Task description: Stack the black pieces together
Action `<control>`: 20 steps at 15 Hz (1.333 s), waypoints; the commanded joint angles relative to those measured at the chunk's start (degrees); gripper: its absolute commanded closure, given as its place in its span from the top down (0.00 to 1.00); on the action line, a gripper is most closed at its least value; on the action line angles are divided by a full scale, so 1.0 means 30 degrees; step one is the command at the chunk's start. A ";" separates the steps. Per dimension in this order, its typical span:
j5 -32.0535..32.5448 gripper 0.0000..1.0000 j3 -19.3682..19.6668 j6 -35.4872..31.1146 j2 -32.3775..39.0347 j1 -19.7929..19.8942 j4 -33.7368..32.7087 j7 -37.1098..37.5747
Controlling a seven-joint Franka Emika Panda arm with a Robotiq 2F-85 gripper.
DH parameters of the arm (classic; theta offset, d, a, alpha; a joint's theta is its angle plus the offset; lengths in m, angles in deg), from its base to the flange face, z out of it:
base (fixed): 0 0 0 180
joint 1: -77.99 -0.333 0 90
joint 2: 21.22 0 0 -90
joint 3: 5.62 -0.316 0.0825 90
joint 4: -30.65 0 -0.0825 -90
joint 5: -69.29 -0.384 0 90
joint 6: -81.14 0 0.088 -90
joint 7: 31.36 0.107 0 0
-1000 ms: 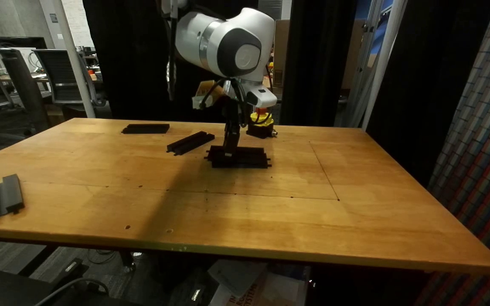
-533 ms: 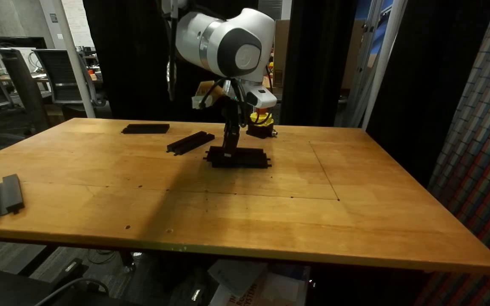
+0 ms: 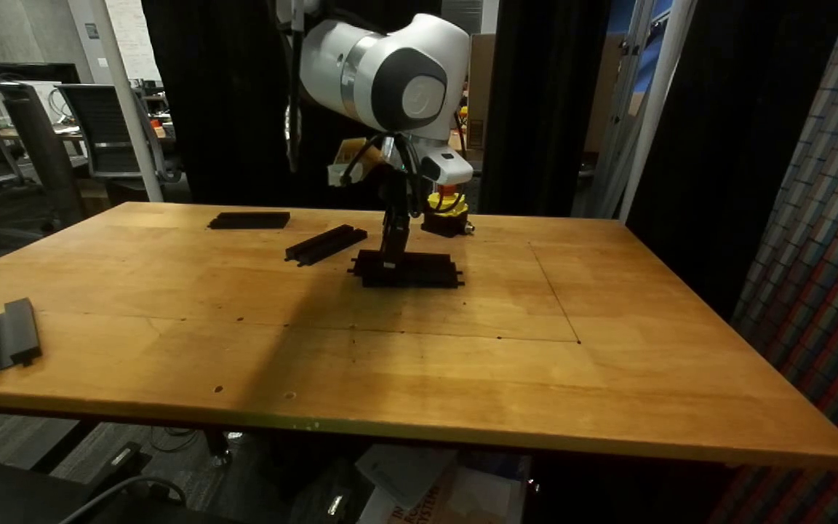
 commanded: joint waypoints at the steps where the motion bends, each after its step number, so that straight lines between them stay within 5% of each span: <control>1: 0.0359 0.48 0.0244 -0.0073 0.0271 -0.0202 -0.0555 0.0380; 11: 0.0499 0.48 0.0342 -0.0121 0.0587 -0.0289 -0.0856 0.0709; 12: 0.0439 0.93 0.0338 -0.0177 0.0588 -0.0267 -0.0842 0.0704; 20: 0.1620 1.00 0.0342 0.1052 -0.0909 -0.0347 -0.0464 -0.0748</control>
